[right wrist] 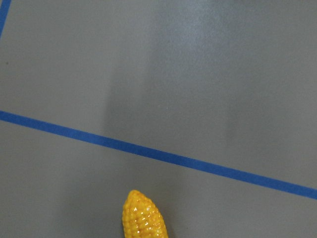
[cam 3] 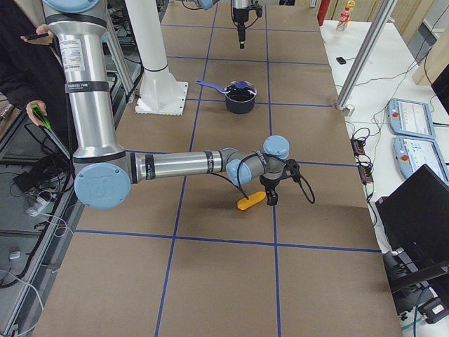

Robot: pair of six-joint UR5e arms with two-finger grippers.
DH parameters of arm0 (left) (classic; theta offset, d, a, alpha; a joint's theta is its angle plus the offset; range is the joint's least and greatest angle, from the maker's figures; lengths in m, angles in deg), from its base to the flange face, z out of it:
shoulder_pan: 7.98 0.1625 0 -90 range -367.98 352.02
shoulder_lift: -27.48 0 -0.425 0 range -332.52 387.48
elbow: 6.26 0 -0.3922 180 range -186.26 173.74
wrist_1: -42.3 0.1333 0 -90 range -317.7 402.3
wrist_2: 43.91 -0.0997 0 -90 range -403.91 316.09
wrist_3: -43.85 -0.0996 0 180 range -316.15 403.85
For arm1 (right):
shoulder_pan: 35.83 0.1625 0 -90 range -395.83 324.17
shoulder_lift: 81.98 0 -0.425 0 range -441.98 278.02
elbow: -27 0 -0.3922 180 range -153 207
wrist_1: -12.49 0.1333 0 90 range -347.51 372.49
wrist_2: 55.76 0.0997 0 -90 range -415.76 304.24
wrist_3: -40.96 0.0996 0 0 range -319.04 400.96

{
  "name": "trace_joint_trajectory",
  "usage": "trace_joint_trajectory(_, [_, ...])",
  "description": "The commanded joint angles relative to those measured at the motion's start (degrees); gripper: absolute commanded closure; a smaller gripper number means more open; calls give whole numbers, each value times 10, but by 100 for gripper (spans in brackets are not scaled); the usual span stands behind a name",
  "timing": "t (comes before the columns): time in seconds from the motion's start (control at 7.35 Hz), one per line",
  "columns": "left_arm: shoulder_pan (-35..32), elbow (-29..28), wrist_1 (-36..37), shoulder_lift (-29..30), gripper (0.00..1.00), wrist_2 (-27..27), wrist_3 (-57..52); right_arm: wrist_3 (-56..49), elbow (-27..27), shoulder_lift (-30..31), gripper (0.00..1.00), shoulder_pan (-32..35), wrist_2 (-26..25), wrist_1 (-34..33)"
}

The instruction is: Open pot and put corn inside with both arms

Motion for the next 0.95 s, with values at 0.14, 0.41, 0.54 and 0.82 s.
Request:
trace_joint_trajectory(0.14, [20, -77, 5, 75, 2, -19, 29, 1, 14, 1, 0, -28, -17, 9])
trace_joint_trajectory(0.41, [19, -103, -6, 83, 2, -18, 26, 1, 16, -1, 3, -35, -21, 9])
trace_joint_trajectory(0.54, [19, -111, -12, 84, 2, -18, 25, 1, 16, -3, 16, -35, -21, 9])
trace_joint_trajectory(0.82, [19, -132, -37, 85, 2, -19, 26, 1, 24, -5, 34, -38, -21, 9])
